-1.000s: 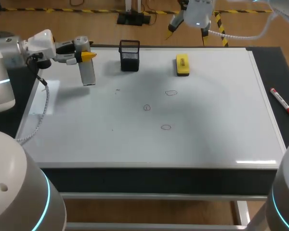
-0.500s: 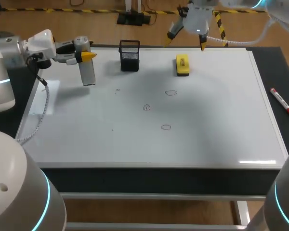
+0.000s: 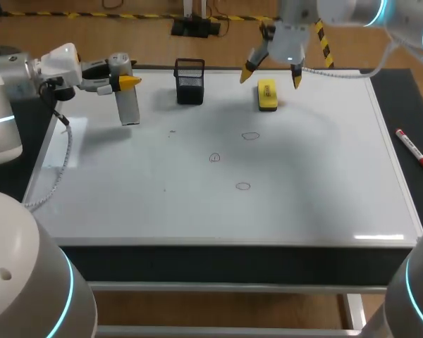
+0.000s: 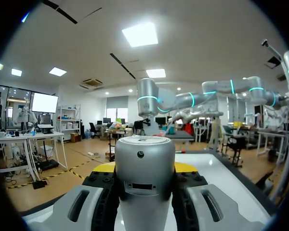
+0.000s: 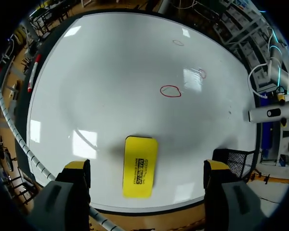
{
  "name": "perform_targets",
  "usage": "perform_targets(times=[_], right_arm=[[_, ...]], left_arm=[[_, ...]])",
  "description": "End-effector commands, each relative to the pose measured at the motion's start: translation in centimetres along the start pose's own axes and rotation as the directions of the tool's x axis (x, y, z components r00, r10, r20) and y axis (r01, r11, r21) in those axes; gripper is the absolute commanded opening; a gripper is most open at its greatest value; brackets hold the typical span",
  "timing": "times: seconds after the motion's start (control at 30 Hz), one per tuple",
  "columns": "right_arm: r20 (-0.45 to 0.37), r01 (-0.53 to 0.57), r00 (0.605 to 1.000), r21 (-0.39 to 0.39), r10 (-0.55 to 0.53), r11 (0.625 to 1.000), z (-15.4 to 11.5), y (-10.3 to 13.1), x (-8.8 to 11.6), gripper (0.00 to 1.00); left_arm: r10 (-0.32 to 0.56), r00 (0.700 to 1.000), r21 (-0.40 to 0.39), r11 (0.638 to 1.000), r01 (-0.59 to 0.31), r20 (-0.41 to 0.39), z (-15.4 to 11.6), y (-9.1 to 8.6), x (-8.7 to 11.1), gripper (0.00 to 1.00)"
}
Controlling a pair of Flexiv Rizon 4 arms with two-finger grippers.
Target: Pick up the inspection probe, press it on each red-marked spot on the whiteboard one by one, put down the probe, pick up the eraser, and wipe off all the red marks.
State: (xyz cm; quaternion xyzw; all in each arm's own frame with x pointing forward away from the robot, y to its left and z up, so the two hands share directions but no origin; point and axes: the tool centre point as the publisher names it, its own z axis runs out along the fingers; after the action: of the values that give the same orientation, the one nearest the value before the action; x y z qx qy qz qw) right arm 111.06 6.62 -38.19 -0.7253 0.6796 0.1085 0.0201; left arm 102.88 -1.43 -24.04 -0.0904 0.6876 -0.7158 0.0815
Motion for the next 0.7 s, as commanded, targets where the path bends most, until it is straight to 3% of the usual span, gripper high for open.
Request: perform_targets(times=[0.03,0.4,0.7], right_arm=[[0.001,0.007,1.000,-0.013,-0.007,1.000,0.9,-0.7,0.1,1.00],[-0.083,0.050,0.995,-0.012,-0.050,0.999,2.1,-1.5,0.4,1.00],[-0.082,0.015,0.996,-0.021,-0.017,1.000,2.6,-2.1,0.6,1.00]], left_arm=[[0.002,1.000,0.000,1.000,-0.002,0.002,0.0,-0.1,0.1,0.00],[0.002,1.000,0.000,1.000,-0.002,0.002,0.0,-0.1,0.1,0.00],[0.002,1.000,0.000,1.000,-0.002,0.002,0.0,-0.1,0.1,0.00]])
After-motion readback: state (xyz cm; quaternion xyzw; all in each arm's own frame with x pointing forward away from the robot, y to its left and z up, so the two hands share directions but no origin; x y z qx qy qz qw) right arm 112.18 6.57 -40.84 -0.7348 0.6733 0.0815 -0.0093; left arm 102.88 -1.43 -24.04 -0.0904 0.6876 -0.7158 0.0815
